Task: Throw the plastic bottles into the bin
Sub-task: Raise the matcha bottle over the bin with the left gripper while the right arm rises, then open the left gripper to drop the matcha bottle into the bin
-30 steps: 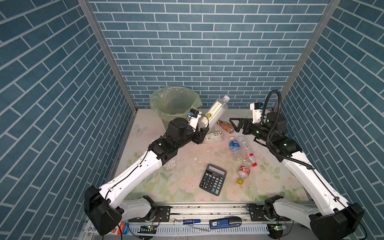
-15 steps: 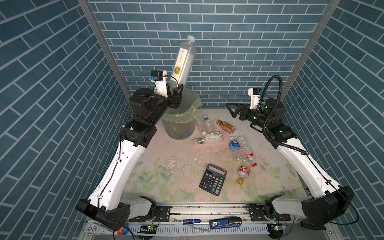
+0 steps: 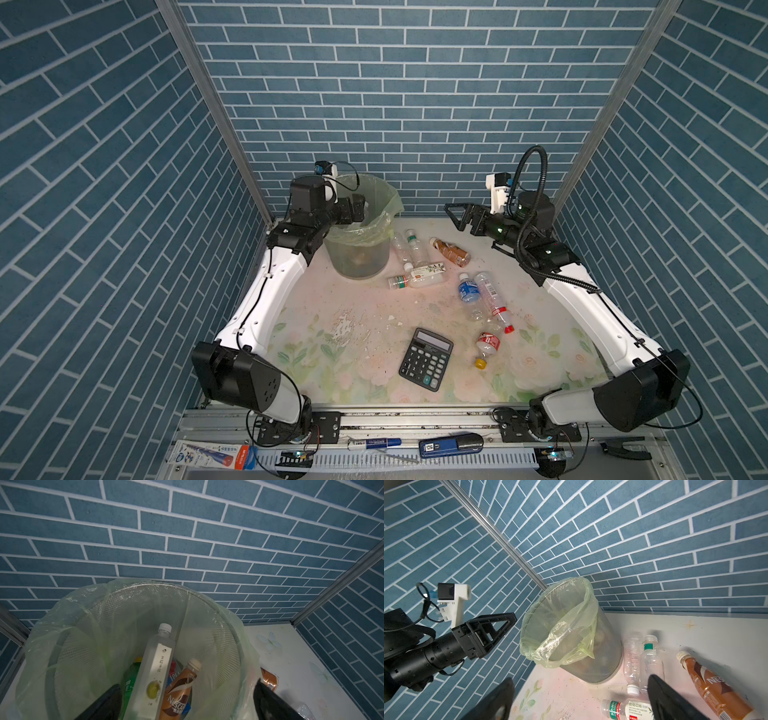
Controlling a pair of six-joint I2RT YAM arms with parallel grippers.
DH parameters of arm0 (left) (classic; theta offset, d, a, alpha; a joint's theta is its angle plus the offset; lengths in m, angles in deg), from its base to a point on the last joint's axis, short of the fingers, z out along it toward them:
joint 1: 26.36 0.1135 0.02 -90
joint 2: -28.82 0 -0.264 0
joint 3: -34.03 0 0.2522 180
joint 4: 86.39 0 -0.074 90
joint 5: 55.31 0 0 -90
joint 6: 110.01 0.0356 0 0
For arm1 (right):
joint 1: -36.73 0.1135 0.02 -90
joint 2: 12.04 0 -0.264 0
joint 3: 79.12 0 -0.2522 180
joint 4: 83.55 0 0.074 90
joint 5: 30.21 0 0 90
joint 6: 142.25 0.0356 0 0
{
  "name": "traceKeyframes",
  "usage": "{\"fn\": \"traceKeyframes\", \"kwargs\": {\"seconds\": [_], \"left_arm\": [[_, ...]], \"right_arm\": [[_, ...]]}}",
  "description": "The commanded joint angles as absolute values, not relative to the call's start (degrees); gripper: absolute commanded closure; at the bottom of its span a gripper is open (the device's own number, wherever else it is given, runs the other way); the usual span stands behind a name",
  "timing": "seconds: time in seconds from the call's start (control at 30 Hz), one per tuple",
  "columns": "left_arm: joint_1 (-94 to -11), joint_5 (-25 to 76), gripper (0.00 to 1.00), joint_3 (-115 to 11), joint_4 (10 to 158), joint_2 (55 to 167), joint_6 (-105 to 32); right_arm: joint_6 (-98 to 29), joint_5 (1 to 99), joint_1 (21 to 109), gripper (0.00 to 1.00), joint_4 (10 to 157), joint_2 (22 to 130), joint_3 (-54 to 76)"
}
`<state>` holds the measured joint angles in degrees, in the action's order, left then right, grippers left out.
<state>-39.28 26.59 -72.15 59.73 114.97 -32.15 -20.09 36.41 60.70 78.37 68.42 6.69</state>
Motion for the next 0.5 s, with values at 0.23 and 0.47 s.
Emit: {"fn": "traceKeyframes", "kwargs": {"seconds": [0.23, 0.47], "left_arm": [[-44.50, 23.47, 0.01, -73.98, 61.83, 110.51, -33.07], [-53.71, 24.44, 0.01, -68.93, 64.41, 110.13, -32.24]], "right_arm": [[-19.62, 39.91, 60.64, 0.01, 74.75, 67.25, 4.83], [-22.81, 47.41, 59.88, 0.01, 66.18, 64.09, 9.26]]}}
